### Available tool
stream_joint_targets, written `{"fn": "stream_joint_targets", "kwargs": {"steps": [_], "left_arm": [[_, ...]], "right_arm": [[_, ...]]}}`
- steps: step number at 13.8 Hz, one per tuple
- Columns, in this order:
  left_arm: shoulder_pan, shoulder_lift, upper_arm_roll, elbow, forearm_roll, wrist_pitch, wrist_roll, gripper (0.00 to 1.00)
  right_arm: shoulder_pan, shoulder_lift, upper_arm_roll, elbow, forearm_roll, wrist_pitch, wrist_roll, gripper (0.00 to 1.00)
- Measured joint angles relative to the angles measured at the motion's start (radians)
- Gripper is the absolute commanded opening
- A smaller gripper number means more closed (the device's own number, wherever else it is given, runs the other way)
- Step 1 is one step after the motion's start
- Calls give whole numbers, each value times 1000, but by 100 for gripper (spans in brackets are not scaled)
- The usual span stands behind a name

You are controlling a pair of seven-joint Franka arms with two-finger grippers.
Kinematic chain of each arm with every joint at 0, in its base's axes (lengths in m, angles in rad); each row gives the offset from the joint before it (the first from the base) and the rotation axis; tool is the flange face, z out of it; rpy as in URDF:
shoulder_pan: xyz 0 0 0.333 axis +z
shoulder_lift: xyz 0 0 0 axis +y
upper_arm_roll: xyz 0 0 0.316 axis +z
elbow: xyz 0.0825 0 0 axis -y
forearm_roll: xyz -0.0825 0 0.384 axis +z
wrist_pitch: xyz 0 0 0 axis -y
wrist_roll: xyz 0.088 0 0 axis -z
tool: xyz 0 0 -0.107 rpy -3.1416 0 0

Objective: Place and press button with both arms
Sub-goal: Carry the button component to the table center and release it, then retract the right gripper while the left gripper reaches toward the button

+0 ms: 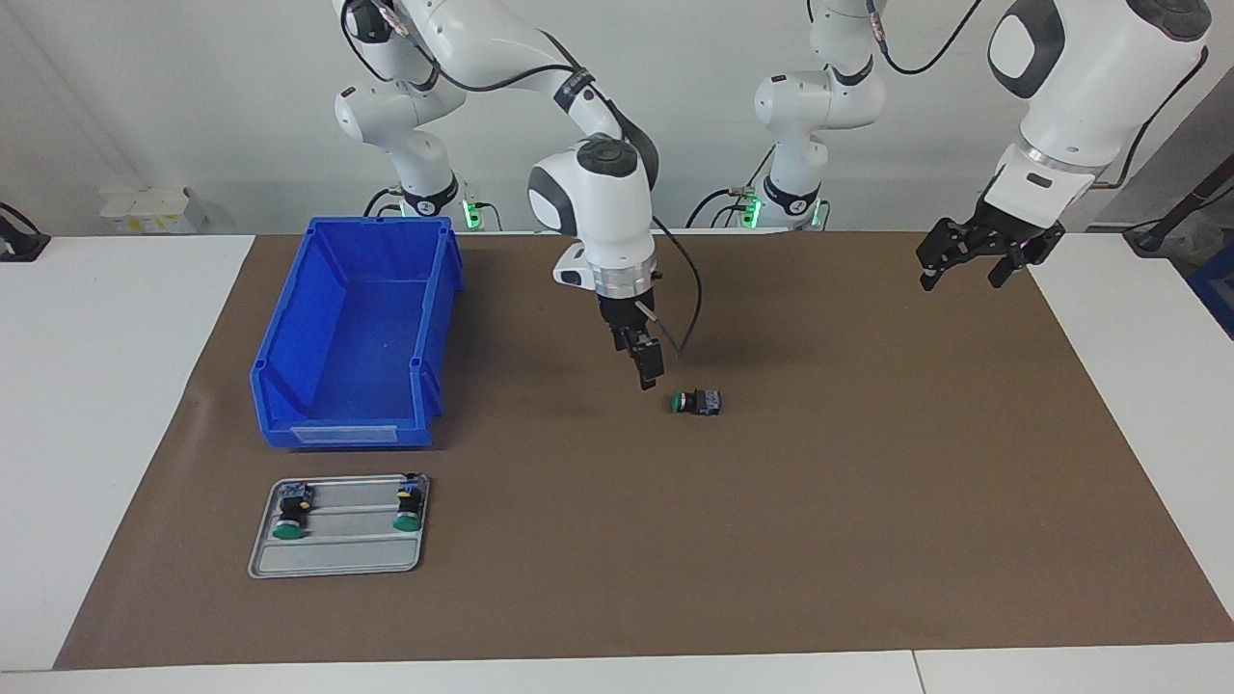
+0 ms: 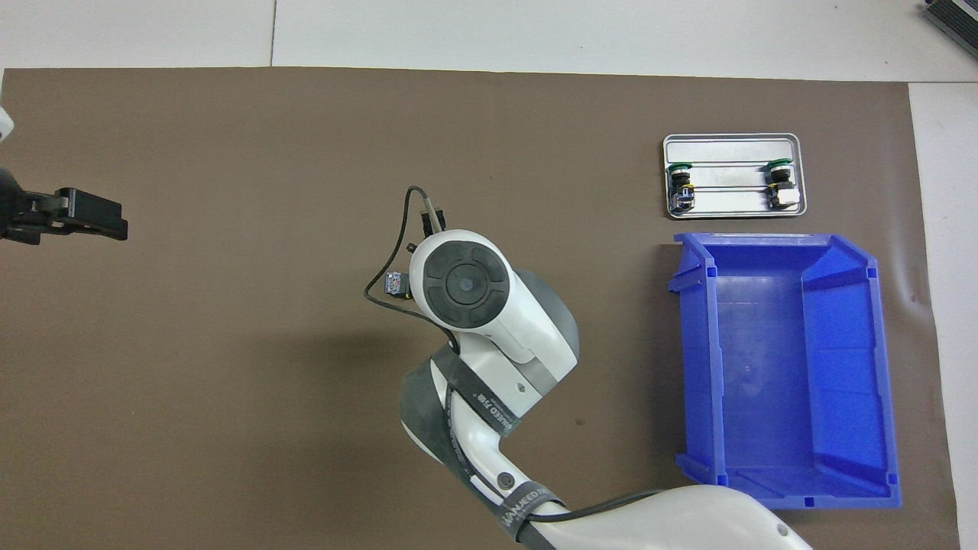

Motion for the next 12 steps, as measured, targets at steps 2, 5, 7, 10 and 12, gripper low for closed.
{"fn": "stream_joint_targets", "kwargs": {"steps": [2, 5, 7, 10, 12], "left_arm": [[-37, -2, -8, 0, 0, 0, 1, 100], [-99, -3, -16, -1, 0, 11, 70, 100], [-113, -4, -19, -10, -26, 18, 249, 100], [-115, -12, -18, -44, -131, 87, 585, 100], [-129, -32, -19, -116, -144, 156, 813, 100]], "right_arm": [[-64, -78, -1, -70, 2, -32, -203, 100], [-191, -185, -3, -145, 3, -73, -531, 100], [-279, -250, -4, -174, 4, -139, -781, 100], [-410, -317, -6, -177, 5, -204, -1149, 100], [-481, -336, -8, -139, 5, -287, -1308, 100]]}}
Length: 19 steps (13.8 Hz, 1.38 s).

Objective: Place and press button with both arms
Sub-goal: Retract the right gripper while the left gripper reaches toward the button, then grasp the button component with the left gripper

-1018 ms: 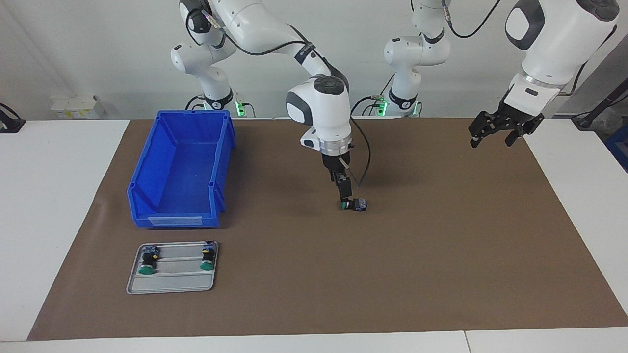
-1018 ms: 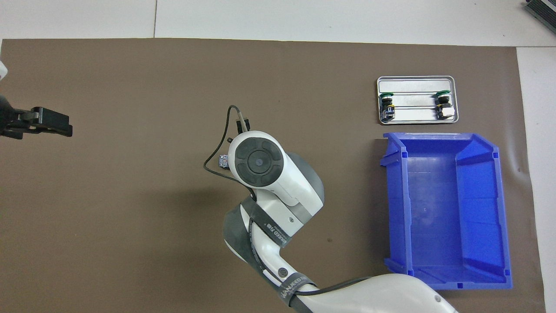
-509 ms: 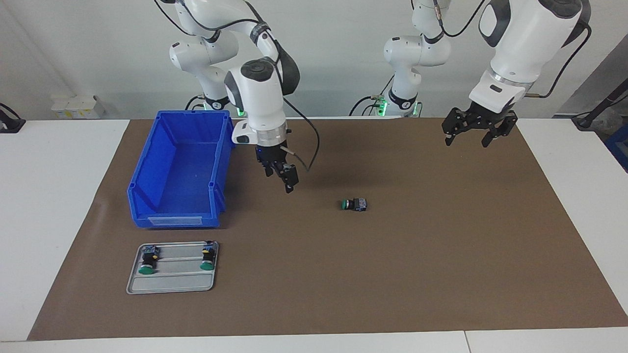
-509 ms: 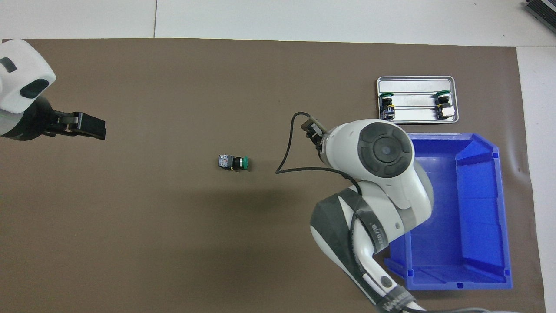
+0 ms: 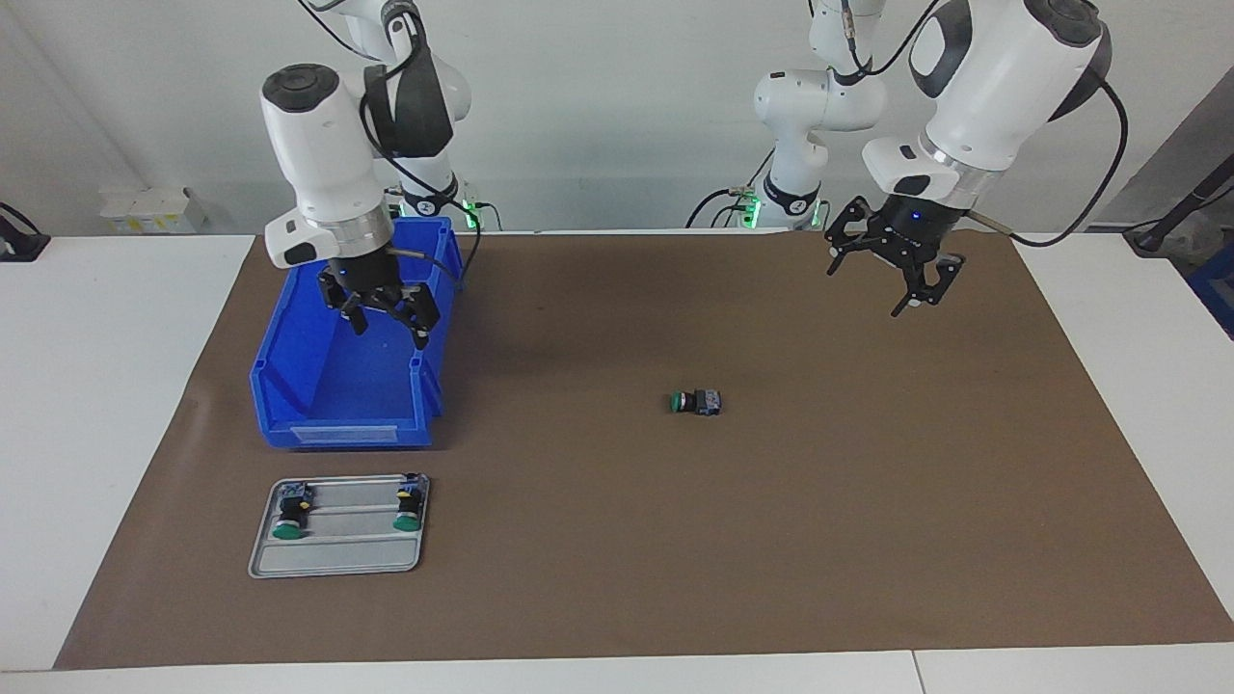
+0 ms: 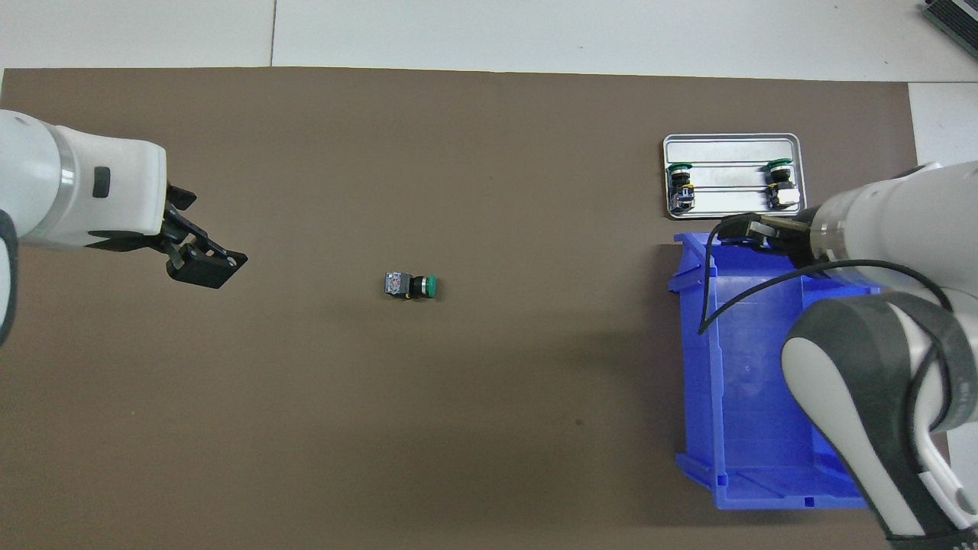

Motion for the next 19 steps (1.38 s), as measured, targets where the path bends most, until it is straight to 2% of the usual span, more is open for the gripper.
{"fn": "stream_joint_targets", "kwargs": {"steps": [2, 5, 7, 9, 13, 15, 19], "left_arm": [[-24, -20, -2, -75, -2, 52, 170, 100], [-80, -22, -3, -123, -3, 71, 260, 100], [-127, 8, -3, -142, -3, 78, 270, 100], [-171, 58, -5, -148, -3, 103, 296, 100], [-204, 107, -4, -172, -3, 242, 343, 99], [-214, 120, -5, -201, -3, 327, 345, 89], [-235, 182, -3, -222, -3, 418, 340, 88]], "right_arm": [[-56, -1, -1, 71, 0, -78, -118, 100], [-88, 22, -1, 216, 0, -222, -177, 100], [-88, 67, -1, 346, 0, -327, -178, 100], [-88, 99, -1, 411, 0, -364, -185, 100], [-90, 104, -1, 423, 0, -420, -247, 100], [-90, 93, -1, 414, 0, -437, -260, 100], [-91, 84, -1, 398, 0, -437, -286, 100]]}}
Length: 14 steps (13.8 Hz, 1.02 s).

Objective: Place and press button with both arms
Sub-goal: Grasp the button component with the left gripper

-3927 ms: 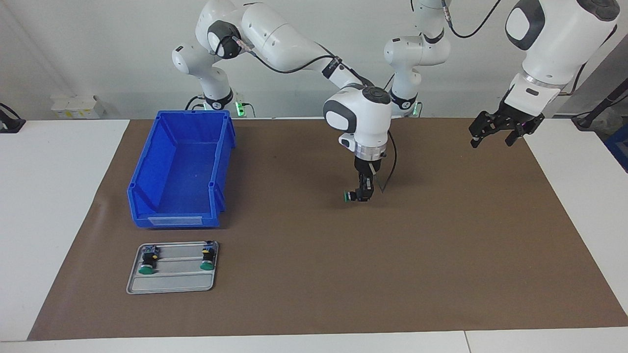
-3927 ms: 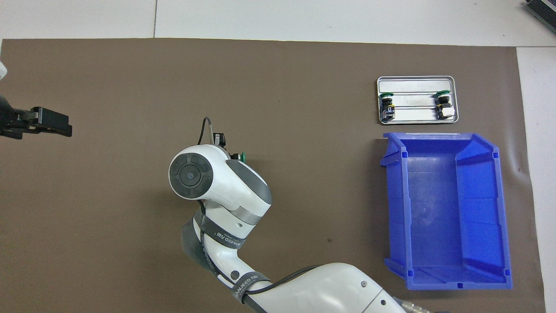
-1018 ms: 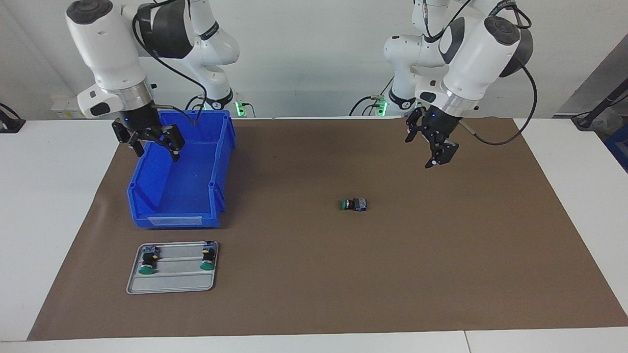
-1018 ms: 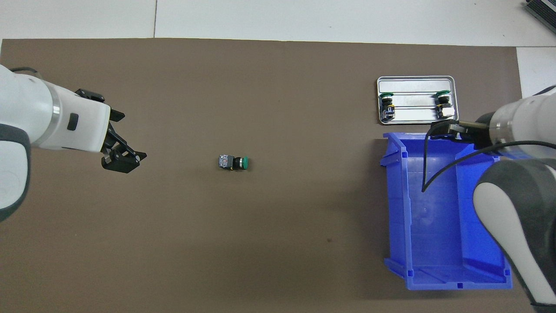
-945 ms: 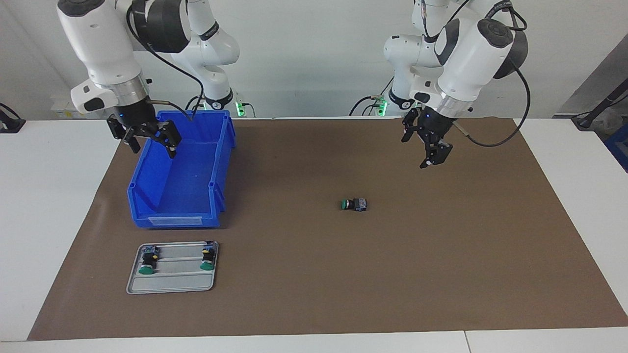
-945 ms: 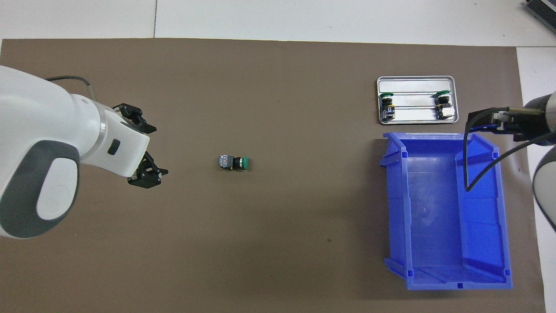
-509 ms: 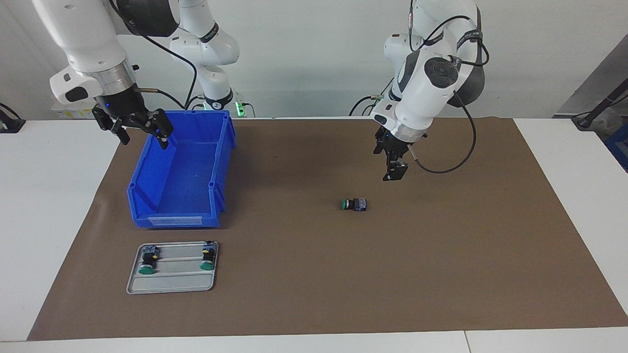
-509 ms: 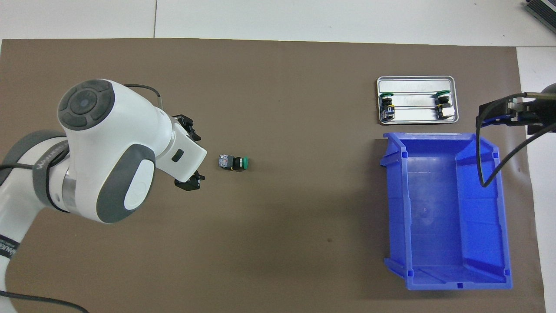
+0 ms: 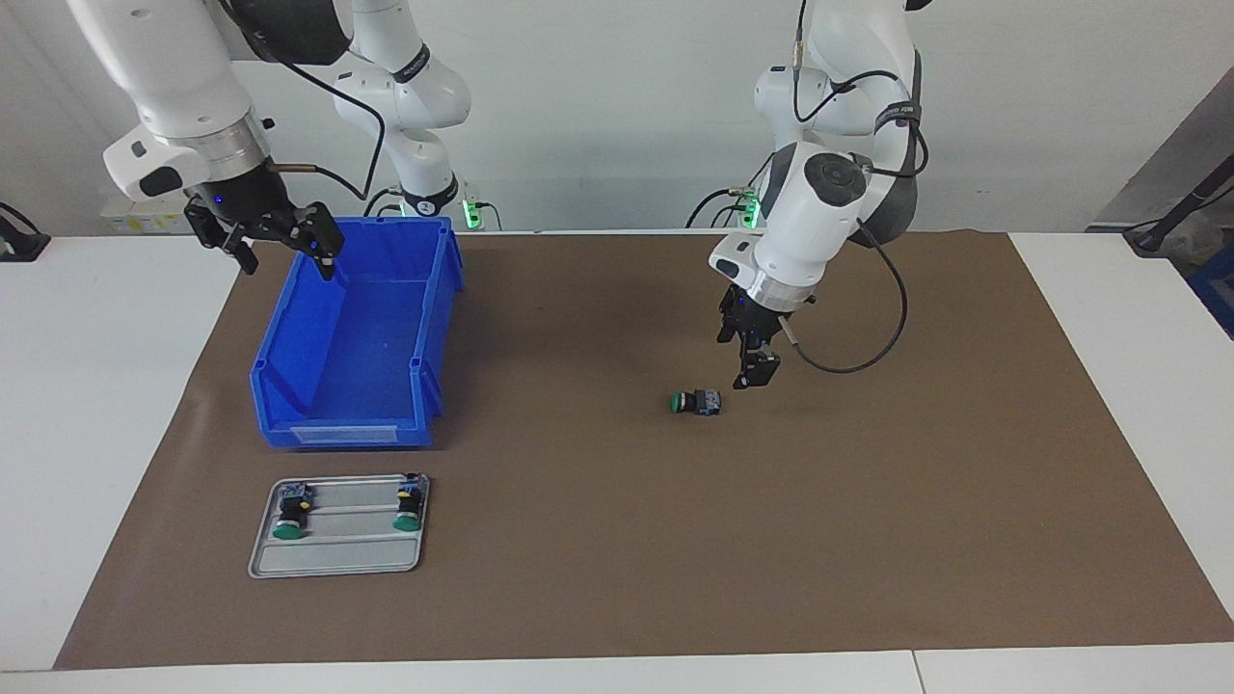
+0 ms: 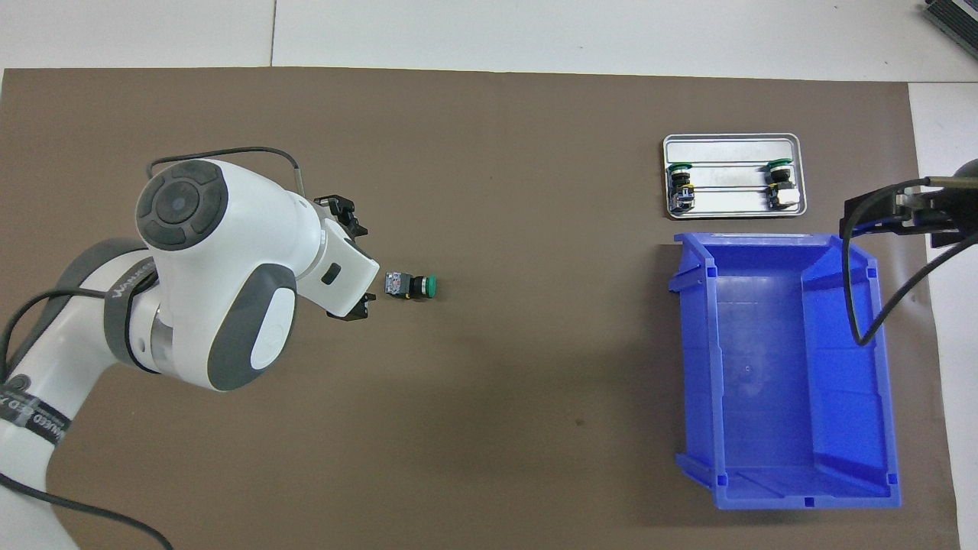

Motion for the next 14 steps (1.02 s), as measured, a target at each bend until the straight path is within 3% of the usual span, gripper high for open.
{"fn": "stream_joint_targets", "kwargs": {"steps": [8, 14], "left_arm": [[-90, 147, -1, -5, 0, 196, -94, 87], [-105, 159, 0, -5, 0, 190, -94, 86]], "right_arm": [[-26, -2, 0, -4, 51, -29, -70, 100], [-18, -4, 8, -4, 51, -29, -70, 100]]}}
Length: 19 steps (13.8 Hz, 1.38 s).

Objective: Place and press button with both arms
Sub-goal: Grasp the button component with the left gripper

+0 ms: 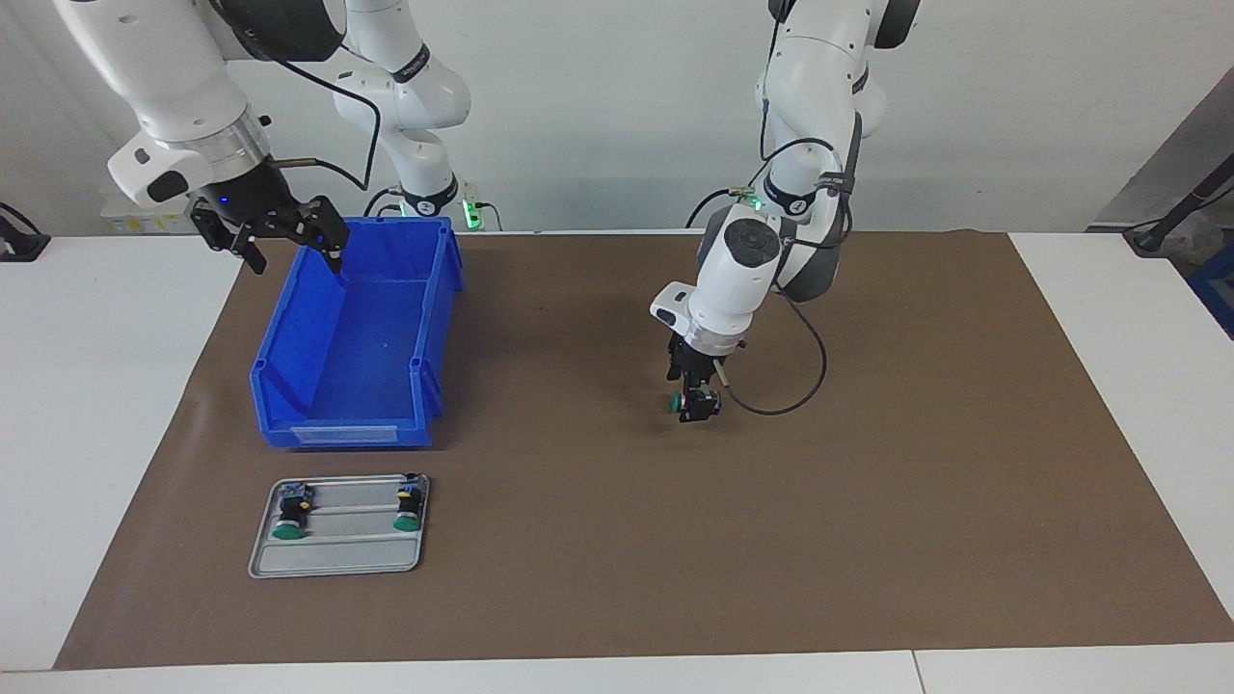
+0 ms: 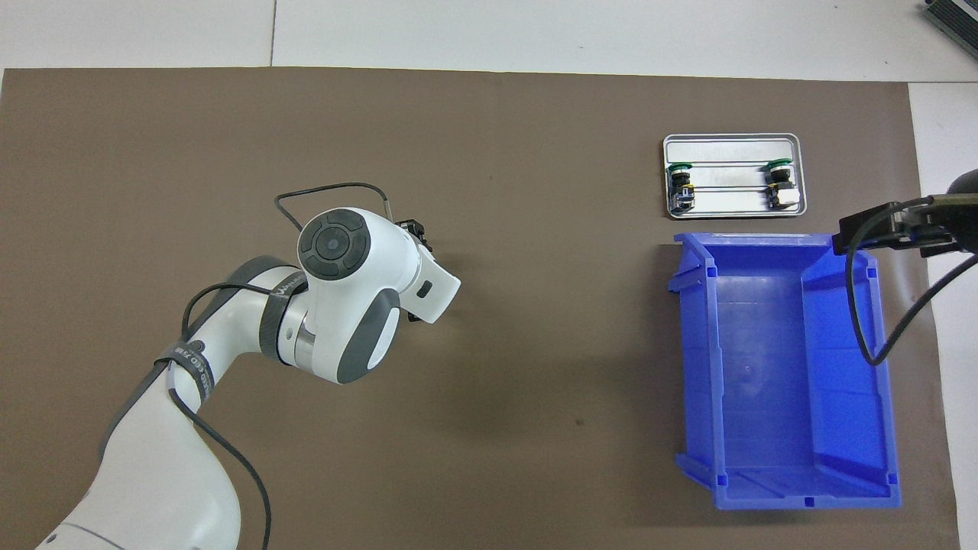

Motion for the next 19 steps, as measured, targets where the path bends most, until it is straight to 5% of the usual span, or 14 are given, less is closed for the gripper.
{"fn": "stream_joint_targets", "kwargs": {"steps": [11, 13, 19], "left_arm": [[0, -1, 1, -78, 0, 4, 21, 84], [0, -1, 1, -102, 0, 32, 25, 73], [0, -4, 3, -112, 0, 64, 36, 70]], "right_arm": [[0, 0, 0, 0, 0, 0, 0, 100], [0, 0, 0, 0, 0, 0, 0, 100], [0, 0, 0, 0, 0, 0, 0, 100]]}}
